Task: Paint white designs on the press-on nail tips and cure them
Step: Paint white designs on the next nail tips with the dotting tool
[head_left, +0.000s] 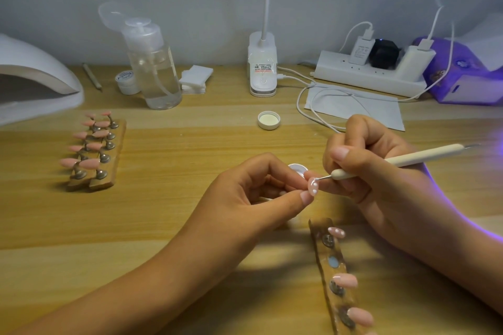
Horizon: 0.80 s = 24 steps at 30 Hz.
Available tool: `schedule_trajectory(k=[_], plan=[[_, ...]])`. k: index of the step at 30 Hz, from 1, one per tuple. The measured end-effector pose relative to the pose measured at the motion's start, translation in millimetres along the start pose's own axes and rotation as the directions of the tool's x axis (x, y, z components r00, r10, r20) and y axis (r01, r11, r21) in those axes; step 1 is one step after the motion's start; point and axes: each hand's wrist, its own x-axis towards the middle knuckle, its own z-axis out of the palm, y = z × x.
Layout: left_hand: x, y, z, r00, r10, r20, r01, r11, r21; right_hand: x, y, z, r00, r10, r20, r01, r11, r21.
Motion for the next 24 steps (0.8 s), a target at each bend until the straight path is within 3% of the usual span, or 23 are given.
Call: schedule_trajectory(k=[24], plan=[[0.5,-1.3,-1.4,1.000,0.007,0.015,-0.007,1.000,0.012,0.0,0.7,-1.0,1.000,0.003,0.008,-0.003,1.000,0.000]])
